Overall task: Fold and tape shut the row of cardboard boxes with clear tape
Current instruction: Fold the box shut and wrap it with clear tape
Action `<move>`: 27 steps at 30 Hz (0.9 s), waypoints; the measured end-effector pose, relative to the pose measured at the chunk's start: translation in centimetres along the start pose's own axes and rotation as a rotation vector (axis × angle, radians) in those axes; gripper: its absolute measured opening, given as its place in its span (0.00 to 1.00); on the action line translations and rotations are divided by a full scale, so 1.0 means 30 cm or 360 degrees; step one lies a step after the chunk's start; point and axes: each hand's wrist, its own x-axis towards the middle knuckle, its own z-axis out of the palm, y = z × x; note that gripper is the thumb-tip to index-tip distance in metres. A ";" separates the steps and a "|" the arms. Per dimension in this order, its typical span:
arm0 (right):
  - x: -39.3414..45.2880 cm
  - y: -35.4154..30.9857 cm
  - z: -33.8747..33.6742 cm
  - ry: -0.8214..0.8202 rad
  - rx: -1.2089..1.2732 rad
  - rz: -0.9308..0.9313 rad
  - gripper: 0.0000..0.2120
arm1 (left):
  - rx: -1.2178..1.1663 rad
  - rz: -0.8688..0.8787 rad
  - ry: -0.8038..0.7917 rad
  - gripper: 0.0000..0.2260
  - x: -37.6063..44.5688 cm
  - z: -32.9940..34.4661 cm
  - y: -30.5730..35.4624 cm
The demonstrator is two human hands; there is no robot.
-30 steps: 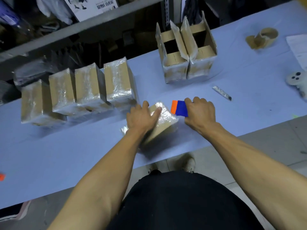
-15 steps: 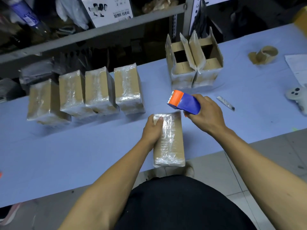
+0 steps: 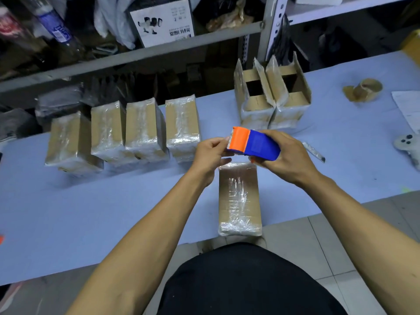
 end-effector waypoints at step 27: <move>-0.115 0.196 0.002 -0.0273 -0.0229 0.0310 0.26 | 0.0364 -0.0406 0.0315 0.28 0.052 0.018 -0.251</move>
